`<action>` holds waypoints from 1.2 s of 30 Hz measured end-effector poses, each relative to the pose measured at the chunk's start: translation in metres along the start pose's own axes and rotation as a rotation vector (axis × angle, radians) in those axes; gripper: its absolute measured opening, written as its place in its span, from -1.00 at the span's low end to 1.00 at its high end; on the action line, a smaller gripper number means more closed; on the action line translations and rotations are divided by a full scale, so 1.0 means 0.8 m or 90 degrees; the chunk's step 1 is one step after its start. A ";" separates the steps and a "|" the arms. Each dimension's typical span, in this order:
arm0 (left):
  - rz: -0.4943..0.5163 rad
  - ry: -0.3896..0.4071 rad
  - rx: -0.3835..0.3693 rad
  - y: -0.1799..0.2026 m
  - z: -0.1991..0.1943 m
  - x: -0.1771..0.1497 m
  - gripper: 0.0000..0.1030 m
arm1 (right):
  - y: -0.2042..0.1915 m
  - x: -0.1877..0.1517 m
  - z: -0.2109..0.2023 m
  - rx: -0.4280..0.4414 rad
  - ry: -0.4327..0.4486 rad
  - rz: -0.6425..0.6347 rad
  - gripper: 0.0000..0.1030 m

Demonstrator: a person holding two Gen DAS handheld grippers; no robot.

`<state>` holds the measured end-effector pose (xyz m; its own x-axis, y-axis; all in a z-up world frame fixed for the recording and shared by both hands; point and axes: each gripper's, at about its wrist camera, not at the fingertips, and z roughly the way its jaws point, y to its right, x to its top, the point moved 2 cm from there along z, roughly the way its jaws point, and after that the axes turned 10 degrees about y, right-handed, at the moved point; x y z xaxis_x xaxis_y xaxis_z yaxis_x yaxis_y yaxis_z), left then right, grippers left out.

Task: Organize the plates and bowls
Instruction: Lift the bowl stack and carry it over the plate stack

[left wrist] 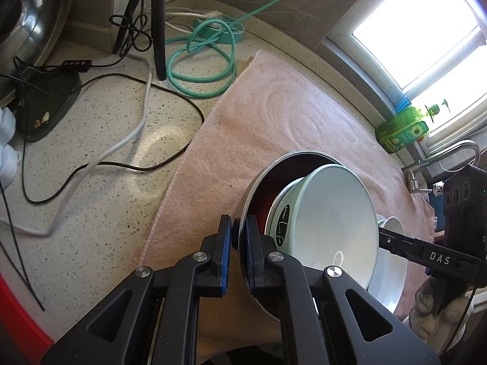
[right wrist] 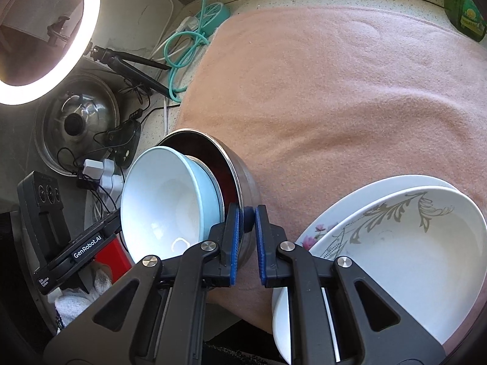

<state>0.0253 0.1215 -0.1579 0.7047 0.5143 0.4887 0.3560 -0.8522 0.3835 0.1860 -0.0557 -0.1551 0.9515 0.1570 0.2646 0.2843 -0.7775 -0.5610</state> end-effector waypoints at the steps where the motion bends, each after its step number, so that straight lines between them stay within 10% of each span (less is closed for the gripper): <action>1: -0.001 0.005 -0.004 0.000 0.001 0.000 -0.89 | 0.002 0.000 0.000 0.009 -0.002 0.004 -0.79; 36: 0.060 0.046 -0.046 0.101 -0.052 0.011 -0.85 | 0.043 -0.005 -0.135 0.036 0.041 0.083 -0.77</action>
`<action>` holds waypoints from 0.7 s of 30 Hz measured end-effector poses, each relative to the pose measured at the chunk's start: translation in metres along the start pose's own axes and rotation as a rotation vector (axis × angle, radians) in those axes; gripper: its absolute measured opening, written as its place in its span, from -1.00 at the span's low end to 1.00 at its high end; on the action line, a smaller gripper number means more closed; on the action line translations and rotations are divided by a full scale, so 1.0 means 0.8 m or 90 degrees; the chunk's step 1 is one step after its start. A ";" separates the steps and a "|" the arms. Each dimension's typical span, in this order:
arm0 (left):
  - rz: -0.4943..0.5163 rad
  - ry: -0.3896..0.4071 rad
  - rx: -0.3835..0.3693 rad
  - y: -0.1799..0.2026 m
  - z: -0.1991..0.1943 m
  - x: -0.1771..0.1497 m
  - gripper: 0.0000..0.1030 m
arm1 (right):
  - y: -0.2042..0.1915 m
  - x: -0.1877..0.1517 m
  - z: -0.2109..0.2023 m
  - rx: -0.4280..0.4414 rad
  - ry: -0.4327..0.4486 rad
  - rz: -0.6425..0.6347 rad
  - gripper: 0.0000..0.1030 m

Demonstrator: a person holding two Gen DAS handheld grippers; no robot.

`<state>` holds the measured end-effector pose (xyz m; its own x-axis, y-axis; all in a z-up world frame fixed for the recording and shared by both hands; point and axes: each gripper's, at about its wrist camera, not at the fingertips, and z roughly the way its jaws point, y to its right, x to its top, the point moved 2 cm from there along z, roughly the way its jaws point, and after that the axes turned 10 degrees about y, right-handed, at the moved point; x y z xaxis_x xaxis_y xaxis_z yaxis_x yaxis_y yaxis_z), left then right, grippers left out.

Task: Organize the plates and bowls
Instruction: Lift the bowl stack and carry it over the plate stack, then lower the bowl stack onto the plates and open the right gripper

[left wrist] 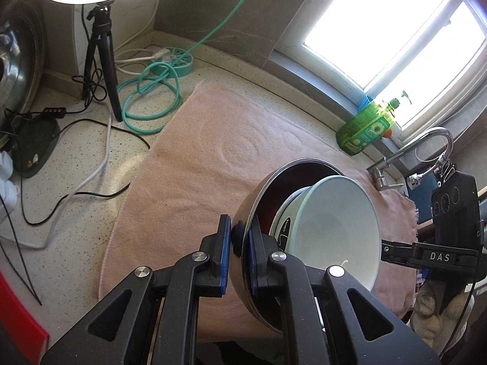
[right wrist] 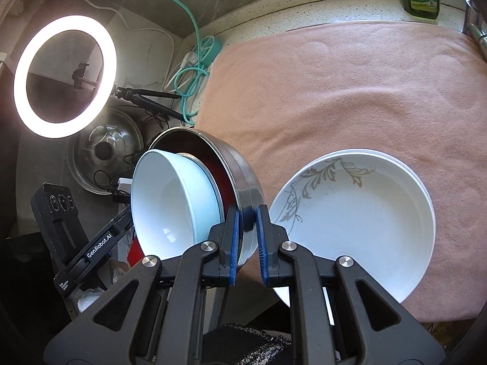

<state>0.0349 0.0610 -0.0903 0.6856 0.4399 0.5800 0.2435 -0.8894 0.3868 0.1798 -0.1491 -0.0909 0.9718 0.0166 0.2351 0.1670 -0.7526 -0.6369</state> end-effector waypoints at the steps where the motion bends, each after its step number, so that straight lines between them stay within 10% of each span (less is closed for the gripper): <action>1: 0.003 -0.002 -0.004 0.007 0.001 -0.001 -0.85 | 0.005 0.000 -0.007 -0.002 0.002 0.005 -0.77; 21: 0.047 -0.069 -0.046 0.117 0.040 -0.048 -0.86 | 0.110 -0.018 -0.071 -0.058 -0.017 0.049 -0.77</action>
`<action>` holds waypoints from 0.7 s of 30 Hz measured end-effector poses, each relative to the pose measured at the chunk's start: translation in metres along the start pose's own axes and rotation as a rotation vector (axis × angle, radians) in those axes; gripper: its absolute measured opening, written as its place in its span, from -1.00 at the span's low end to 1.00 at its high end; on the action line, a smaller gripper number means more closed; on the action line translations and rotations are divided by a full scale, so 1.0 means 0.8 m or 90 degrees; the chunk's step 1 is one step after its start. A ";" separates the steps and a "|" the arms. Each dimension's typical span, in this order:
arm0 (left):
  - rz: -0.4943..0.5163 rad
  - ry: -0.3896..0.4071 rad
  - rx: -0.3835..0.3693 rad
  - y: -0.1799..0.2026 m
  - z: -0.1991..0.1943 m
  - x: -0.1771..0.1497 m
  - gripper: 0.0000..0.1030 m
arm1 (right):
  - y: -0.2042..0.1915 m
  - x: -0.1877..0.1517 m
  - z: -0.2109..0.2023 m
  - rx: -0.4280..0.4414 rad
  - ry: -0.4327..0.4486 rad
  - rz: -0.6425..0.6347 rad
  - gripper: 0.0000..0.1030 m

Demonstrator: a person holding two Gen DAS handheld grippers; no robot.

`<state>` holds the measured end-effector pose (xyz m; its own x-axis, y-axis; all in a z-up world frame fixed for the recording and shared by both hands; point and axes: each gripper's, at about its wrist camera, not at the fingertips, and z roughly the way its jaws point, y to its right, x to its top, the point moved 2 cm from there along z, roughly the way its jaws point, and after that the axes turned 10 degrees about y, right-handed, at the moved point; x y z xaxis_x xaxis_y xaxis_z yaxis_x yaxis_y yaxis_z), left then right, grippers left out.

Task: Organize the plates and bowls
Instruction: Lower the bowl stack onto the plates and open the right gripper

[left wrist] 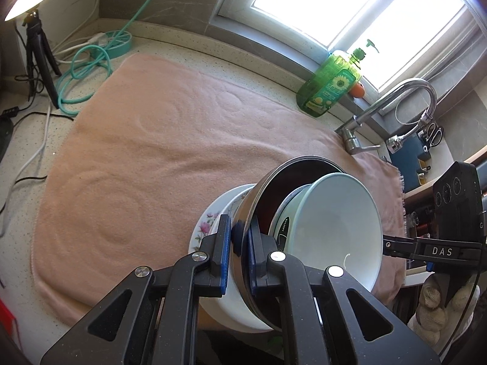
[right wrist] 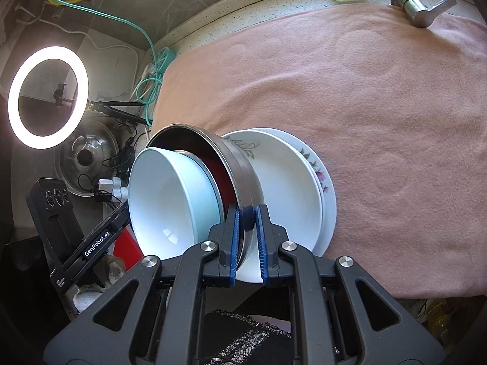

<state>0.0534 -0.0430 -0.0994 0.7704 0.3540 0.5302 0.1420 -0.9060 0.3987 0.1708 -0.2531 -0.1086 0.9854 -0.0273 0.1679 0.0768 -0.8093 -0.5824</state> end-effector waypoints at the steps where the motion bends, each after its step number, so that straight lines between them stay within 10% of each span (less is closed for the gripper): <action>1: 0.001 -0.005 0.000 0.002 0.002 -0.003 -0.86 | 0.004 -0.001 0.000 -0.002 -0.002 0.001 -0.77; 21: -0.001 -0.043 0.012 0.010 0.025 -0.023 -0.83 | 0.029 -0.011 0.018 -0.010 -0.024 0.018 -0.77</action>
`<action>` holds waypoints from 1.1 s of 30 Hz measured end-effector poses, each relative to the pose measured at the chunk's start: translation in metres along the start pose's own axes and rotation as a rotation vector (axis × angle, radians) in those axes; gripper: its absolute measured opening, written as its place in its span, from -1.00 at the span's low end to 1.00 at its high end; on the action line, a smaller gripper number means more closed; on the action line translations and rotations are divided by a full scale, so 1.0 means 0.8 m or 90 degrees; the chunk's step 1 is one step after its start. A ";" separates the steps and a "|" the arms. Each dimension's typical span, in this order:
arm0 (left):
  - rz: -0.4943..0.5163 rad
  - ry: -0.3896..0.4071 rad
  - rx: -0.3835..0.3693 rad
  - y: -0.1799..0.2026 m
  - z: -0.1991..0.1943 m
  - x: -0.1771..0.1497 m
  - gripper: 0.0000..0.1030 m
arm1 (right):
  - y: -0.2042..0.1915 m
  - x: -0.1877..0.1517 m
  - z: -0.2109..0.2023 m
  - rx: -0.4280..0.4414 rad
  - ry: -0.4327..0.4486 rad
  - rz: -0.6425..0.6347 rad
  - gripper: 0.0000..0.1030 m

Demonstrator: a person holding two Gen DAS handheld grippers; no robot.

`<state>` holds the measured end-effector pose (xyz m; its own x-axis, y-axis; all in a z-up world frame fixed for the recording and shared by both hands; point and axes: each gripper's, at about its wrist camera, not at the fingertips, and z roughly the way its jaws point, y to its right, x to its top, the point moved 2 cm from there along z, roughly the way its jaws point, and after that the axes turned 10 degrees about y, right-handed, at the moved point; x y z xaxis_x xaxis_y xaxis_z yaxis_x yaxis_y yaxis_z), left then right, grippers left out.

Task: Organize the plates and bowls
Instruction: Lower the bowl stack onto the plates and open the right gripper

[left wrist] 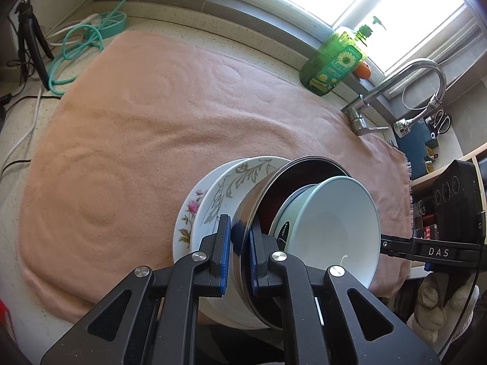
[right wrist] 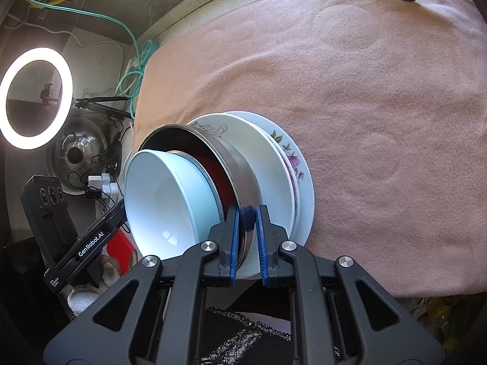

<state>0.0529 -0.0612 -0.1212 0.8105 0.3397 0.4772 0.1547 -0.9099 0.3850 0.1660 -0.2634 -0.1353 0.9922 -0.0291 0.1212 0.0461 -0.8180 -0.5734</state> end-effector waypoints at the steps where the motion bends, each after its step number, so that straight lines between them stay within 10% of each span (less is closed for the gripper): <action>1: 0.000 0.000 0.000 0.001 0.000 0.000 -0.83 | 0.001 0.000 0.000 0.000 0.001 0.000 -0.77; 21: 0.007 0.018 0.002 -0.003 -0.007 0.006 -0.78 | -0.017 -0.004 -0.019 -0.022 0.044 -0.063 -0.75; 33: 0.010 0.039 0.006 -0.004 -0.020 0.009 -0.63 | -0.016 -0.014 -0.057 -0.012 0.104 -0.068 -0.15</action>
<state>0.0488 -0.0520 -0.1064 0.7768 0.3384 0.5311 0.1469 -0.9175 0.3697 0.1491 -0.2785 -0.0926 0.9495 -0.0326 0.3120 0.1470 -0.8324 -0.5344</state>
